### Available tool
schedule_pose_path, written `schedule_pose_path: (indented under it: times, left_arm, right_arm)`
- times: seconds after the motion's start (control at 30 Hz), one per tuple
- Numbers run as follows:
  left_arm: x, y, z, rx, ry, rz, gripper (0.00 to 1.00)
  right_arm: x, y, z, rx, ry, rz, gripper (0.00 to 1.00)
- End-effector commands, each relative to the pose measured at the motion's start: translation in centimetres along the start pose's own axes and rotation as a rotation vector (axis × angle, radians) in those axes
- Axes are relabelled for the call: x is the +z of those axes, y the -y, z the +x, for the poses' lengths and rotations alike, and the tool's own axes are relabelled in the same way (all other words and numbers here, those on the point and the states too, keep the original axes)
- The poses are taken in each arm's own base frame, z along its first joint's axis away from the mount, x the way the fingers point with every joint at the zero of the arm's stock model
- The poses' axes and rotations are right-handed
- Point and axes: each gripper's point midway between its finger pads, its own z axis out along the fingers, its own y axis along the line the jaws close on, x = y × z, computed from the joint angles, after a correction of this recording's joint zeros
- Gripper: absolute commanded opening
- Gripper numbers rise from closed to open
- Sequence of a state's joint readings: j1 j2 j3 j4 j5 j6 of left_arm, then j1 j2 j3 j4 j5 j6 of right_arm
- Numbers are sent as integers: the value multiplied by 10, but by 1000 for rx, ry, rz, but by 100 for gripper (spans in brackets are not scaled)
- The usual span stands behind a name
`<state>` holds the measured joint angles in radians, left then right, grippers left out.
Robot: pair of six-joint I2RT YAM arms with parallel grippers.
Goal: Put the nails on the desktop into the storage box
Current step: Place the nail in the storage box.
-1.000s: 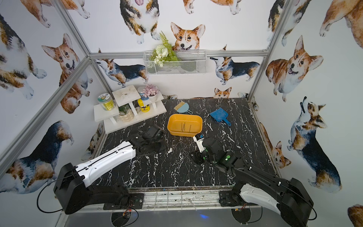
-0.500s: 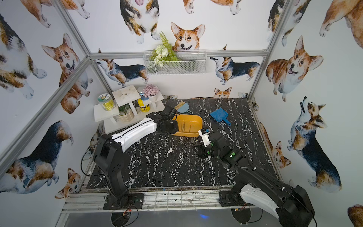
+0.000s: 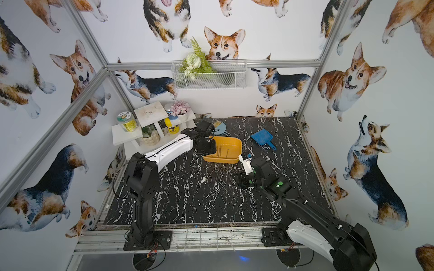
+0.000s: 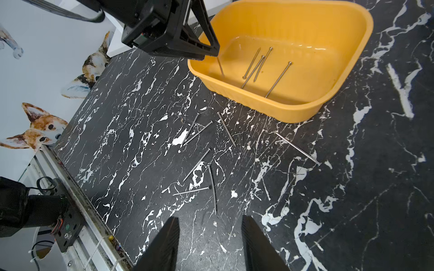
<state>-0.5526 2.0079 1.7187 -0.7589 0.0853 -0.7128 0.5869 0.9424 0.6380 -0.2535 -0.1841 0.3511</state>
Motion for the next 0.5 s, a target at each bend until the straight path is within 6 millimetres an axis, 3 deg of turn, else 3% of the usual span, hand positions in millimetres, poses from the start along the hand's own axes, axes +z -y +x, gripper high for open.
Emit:
schedule_pose_path:
  times: [0.0, 0.27, 0.47]
  left_arm:
    - [-16, 7, -11, 11, 49, 21, 43]
    - [-55, 14, -17, 20, 116, 68, 48]
    - [-83, 2, -2, 24, 155, 84, 48]
  right_arm:
    - [-1, 0, -5, -18, 3, 6, 49]
    - [3, 2, -13, -16, 0, 29, 49]
    - [11, 21, -16, 20, -12, 102, 49]
